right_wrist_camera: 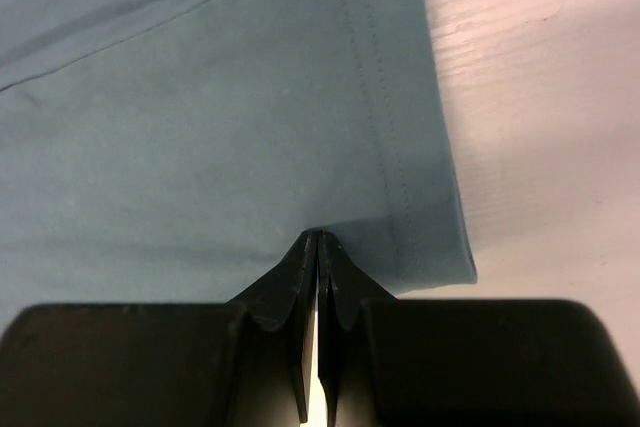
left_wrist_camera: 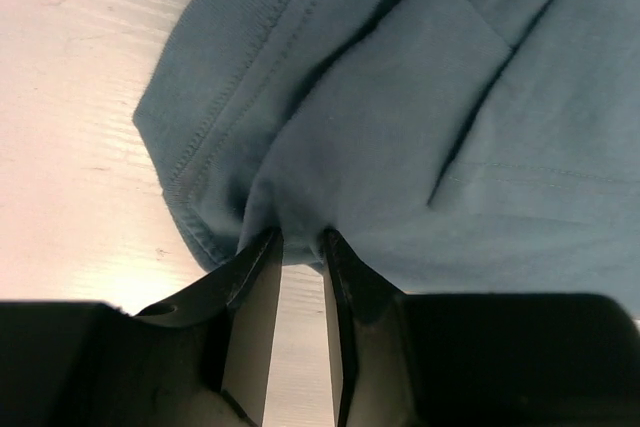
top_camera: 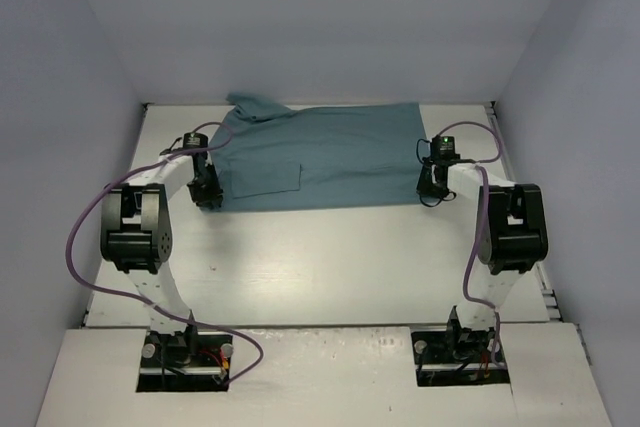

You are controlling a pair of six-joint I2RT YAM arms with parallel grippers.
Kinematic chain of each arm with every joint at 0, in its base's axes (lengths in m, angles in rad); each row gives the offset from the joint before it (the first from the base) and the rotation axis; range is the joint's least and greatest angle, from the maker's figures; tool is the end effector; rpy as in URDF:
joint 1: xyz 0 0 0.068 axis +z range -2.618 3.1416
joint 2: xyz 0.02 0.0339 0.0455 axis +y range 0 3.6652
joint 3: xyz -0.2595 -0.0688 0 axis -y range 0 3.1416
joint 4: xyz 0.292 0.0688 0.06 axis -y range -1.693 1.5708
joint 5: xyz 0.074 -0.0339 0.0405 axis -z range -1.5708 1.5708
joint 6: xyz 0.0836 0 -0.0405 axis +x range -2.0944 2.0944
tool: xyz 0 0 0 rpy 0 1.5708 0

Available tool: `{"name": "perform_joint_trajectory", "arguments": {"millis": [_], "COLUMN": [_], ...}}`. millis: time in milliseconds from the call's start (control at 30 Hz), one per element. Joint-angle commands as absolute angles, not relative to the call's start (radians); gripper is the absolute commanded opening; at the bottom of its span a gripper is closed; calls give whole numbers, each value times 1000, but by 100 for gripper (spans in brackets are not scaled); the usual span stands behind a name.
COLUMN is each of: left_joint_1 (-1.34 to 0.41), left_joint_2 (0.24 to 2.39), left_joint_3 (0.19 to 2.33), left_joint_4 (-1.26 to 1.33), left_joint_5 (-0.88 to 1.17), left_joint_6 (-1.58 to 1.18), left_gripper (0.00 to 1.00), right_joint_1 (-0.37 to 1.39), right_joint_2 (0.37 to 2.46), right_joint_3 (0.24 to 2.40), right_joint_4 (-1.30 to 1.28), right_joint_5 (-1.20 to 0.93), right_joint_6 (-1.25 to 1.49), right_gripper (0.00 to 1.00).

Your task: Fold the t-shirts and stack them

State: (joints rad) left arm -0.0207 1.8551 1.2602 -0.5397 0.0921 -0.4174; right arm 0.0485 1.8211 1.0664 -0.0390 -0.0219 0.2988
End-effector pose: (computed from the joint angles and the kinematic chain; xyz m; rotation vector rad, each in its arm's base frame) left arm 0.4344 -0.0167 0.1061 -0.5096 2.6765 -0.2538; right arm 0.4480 0.0236 0.0962 0.2856 2.3555 0.1934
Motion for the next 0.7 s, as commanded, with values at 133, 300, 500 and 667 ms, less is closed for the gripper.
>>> {"name": "perform_joint_trajectory", "arguments": {"millis": [133,300,500,667], "left_joint_1": [108,132,122,95], "left_joint_2": [1824,1780,1698,1603], "left_joint_3": [1220,1218,1287,1307], "left_joint_4": [-529,-560,-601,-619], "left_joint_5": [78,53,99,105], "left_joint_6": [-391,-371,-377,-419], "left_gripper": [17,17,17,29], "right_joint_1": [-56,-77,-52,-32], "right_joint_2": [1831,1808,1732,1694], "right_joint_3": [1048,1035,1057,1075], "right_joint_4": [-9,-9,-9,-9], "right_joint_5": [25,33,-10,-29], "right_joint_6": [302,291,303,319], "right_gripper": [1,1,2,9]}}
